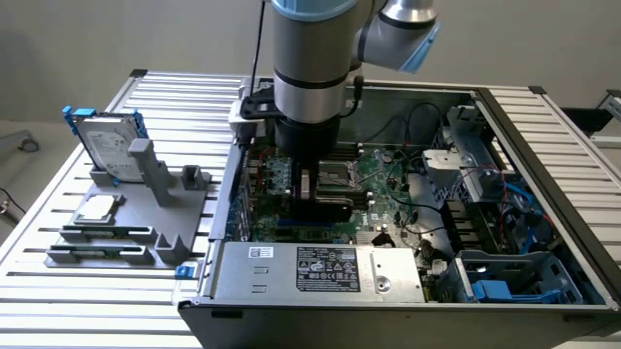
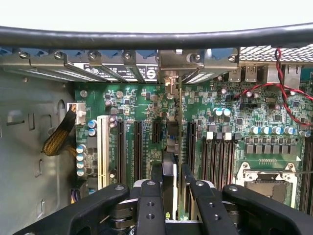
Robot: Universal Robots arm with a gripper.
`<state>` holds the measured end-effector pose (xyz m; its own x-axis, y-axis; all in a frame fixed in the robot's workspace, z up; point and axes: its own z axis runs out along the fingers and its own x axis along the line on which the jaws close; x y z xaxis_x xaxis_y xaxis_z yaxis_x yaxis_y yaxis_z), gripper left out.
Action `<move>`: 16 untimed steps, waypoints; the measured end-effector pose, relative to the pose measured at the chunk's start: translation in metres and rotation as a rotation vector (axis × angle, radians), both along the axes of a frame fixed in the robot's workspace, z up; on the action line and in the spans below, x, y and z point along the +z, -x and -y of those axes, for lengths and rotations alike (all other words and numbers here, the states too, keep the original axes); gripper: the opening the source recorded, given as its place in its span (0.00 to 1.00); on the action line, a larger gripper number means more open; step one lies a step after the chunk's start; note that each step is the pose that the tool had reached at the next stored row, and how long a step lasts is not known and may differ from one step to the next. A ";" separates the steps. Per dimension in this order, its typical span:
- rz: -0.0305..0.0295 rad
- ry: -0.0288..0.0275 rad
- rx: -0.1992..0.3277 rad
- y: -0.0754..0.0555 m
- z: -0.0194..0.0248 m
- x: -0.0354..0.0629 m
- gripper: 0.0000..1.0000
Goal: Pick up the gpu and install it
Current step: 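Insert the gpu into the slot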
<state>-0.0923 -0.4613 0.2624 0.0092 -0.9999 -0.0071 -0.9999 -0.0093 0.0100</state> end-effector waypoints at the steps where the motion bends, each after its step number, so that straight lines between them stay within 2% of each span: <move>1: 0.0001 0.0001 0.000 0.000 0.0000 -0.0003 0.26; 16: 0.0046 0.0000 0.000 0.003 0.0002 -0.0054 0.26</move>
